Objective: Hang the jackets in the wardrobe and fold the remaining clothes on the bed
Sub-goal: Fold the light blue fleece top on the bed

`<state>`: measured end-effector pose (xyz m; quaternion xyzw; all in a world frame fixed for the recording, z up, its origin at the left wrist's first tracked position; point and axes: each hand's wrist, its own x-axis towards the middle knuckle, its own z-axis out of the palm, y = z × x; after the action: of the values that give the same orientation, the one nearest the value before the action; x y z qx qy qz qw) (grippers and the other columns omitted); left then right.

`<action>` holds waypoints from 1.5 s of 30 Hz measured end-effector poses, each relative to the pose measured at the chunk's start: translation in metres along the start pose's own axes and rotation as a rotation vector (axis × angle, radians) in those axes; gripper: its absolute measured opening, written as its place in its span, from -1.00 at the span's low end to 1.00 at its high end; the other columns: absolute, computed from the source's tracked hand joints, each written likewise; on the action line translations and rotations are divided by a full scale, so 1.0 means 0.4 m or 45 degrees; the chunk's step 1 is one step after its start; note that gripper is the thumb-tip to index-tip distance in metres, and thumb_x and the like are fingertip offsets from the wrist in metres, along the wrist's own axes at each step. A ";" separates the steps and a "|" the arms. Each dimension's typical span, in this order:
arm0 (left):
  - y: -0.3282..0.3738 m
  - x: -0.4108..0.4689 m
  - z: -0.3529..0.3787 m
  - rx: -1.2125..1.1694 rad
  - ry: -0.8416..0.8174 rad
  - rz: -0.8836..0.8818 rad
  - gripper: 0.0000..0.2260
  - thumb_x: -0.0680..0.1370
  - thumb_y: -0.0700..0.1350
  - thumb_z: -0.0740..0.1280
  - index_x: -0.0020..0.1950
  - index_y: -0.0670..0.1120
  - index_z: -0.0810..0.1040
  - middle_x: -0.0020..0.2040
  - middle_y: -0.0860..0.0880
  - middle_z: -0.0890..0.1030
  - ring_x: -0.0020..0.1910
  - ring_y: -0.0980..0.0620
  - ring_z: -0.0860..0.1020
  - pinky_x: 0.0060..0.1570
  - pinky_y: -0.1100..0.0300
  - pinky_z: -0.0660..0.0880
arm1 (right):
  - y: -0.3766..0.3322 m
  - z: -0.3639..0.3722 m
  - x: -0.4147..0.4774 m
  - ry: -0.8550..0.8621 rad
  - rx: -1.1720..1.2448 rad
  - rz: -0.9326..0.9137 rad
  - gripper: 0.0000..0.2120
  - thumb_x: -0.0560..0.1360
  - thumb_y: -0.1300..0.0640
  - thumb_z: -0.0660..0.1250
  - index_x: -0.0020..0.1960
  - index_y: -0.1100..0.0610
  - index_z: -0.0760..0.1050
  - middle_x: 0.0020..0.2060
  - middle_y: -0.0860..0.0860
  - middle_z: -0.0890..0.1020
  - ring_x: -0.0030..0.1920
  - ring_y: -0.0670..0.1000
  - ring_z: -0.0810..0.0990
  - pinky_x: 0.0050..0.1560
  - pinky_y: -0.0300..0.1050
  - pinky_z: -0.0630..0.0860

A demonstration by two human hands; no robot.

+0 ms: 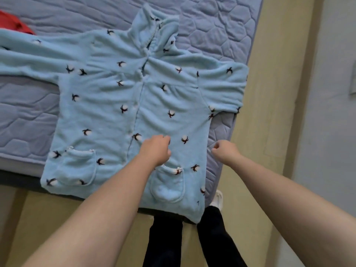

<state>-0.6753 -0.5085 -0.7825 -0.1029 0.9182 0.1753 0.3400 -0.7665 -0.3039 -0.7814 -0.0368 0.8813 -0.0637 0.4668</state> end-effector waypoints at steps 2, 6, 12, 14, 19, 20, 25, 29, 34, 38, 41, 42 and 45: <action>0.010 0.057 -0.076 -0.028 0.005 -0.032 -0.69 0.57 -0.09 0.16 0.30 -0.10 0.40 0.27 -0.10 0.46 0.22 -0.11 0.43 0.06 0.07 0.38 | -0.032 -0.082 0.046 0.070 -0.031 -0.044 -0.88 0.49 0.20 0.16 -0.23 0.13 0.34 -0.33 0.04 0.44 -0.36 0.02 0.36 -0.37 -0.12 0.28; 0.007 0.187 -0.192 -0.022 0.066 -0.120 -0.69 0.58 -0.08 0.17 0.31 -0.10 0.40 0.29 -0.10 0.44 0.26 -0.12 0.42 0.10 0.05 0.39 | -0.082 -0.237 0.172 0.203 -0.175 -0.183 -0.71 0.53 0.13 0.18 0.22 0.16 0.42 0.14 0.13 0.50 0.09 0.14 0.48 0.05 0.03 0.48; -0.032 0.484 -0.353 0.167 0.288 -0.201 -0.68 0.55 -0.23 0.14 0.30 -0.10 0.39 0.31 -0.14 0.36 0.26 -0.17 0.37 0.11 -0.02 0.38 | -0.168 -0.436 0.467 0.505 -0.227 -0.357 -0.57 0.55 0.05 0.19 0.39 0.14 0.31 0.34 0.12 0.39 0.33 0.16 0.35 0.25 0.08 0.29; -0.043 0.591 -0.407 0.360 0.374 -0.095 -0.63 0.55 -0.24 0.14 0.35 -0.07 0.35 0.46 -0.12 0.21 0.40 -0.15 0.23 0.24 -0.07 0.31 | -0.185 -0.477 0.553 0.385 -0.204 -0.460 -0.52 0.55 0.00 0.23 0.42 0.12 0.28 0.35 0.10 0.41 0.33 0.14 0.38 0.27 0.05 0.31; -0.069 0.809 -0.509 0.905 0.248 0.296 -0.66 0.60 -0.20 0.10 0.36 0.00 0.34 0.41 -0.05 0.36 0.45 -0.05 0.20 0.42 -0.26 -0.09 | -0.156 -0.554 0.696 -0.215 -0.418 -0.593 -0.75 0.49 -0.01 0.34 0.07 0.12 0.49 -0.01 0.07 0.58 -0.06 0.08 0.53 -0.11 -0.09 0.47; -0.082 0.837 -0.530 0.935 0.250 0.297 -0.72 0.58 -0.20 0.13 0.27 -0.02 0.42 0.26 -0.01 0.50 0.35 -0.04 0.31 0.41 -0.28 -0.11 | -0.138 -0.570 0.720 -0.261 -0.421 -0.593 -0.76 0.49 -0.03 0.35 -0.02 0.14 0.51 -0.11 0.04 0.58 -0.12 0.06 0.51 -0.19 -0.11 0.42; -0.089 0.917 -0.531 0.777 0.360 -0.008 -0.79 0.59 -0.19 0.13 0.16 -0.07 0.48 0.11 -0.05 0.56 0.23 -0.11 0.38 0.39 -0.33 -0.10 | -0.030 -0.598 0.777 -0.279 0.003 -0.526 -0.75 0.48 -0.07 0.38 -0.25 0.08 0.56 -0.37 -0.08 0.58 -0.33 -0.11 0.53 -0.33 -0.27 0.40; -0.003 0.895 -0.448 0.394 0.584 -0.283 -0.69 0.54 -0.23 0.12 0.28 -0.09 0.36 0.29 -0.13 0.38 0.35 -0.14 0.28 0.41 -0.33 -0.11 | 0.032 -0.615 0.745 -0.633 0.174 -0.360 -0.79 0.37 -0.13 0.48 -0.18 0.01 0.66 -0.27 -0.14 0.70 -0.28 -0.23 0.63 -0.22 -0.36 0.53; 0.152 0.776 -0.300 0.092 0.701 -0.144 -0.37 0.48 0.01 0.28 0.51 -0.09 0.20 0.54 -0.16 0.10 0.52 -0.20 0.04 0.37 -0.33 -0.12 | 0.142 -0.677 0.715 -0.787 -0.160 -0.351 -0.88 0.44 0.04 0.46 -0.24 -0.05 0.55 -0.28 -0.14 0.61 -0.20 -0.09 0.57 -0.09 -0.18 0.52; 0.236 0.784 -0.230 0.220 0.301 -0.029 -0.35 0.53 0.19 0.11 0.56 0.03 0.01 0.57 -0.10 -0.08 0.54 -0.12 -0.10 0.35 -0.36 0.02 | 0.193 -0.675 0.682 -0.377 0.192 -0.369 -0.68 0.54 0.07 0.31 -0.37 0.06 0.39 -0.45 -0.06 0.42 -0.40 -0.07 0.37 -0.35 -0.18 0.31; 0.237 0.824 -0.243 0.320 0.218 -0.115 -0.38 0.58 0.22 0.04 0.56 0.07 -0.11 0.56 -0.10 -0.18 0.53 -0.10 -0.16 0.32 -0.33 0.07 | 0.204 -0.683 0.639 -0.399 0.448 -0.320 -0.70 0.45 -0.08 0.41 -0.38 0.04 0.53 -0.51 -0.11 0.54 -0.47 -0.16 0.49 -0.41 -0.33 0.38; 0.239 0.830 -0.252 0.340 0.193 -0.126 -0.39 0.59 0.23 0.03 0.55 0.08 -0.13 0.56 -0.10 -0.19 0.53 -0.11 -0.17 0.31 -0.33 0.09 | 0.206 -0.691 0.621 -0.566 0.412 -0.274 -0.73 0.37 -0.16 0.47 -0.30 0.03 0.59 -0.45 -0.10 0.62 -0.42 -0.18 0.57 -0.37 -0.35 0.44; 0.248 0.820 -0.282 0.356 0.102 -0.199 -0.39 0.61 0.19 0.05 0.55 0.09 -0.18 0.56 -0.09 -0.23 0.53 -0.12 -0.20 0.31 -0.35 0.10 | 0.231 -0.720 0.589 -0.846 -0.273 -0.136 -0.55 0.10 -0.32 0.51 -0.21 -0.02 0.59 -0.29 -0.12 0.68 -0.22 -0.13 0.65 -0.21 -0.27 0.53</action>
<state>-1.0175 -0.4847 -0.8944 -0.1326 0.9357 0.0147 0.3266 -1.1375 -0.2193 -0.8274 -0.1504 0.6798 0.0201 0.7175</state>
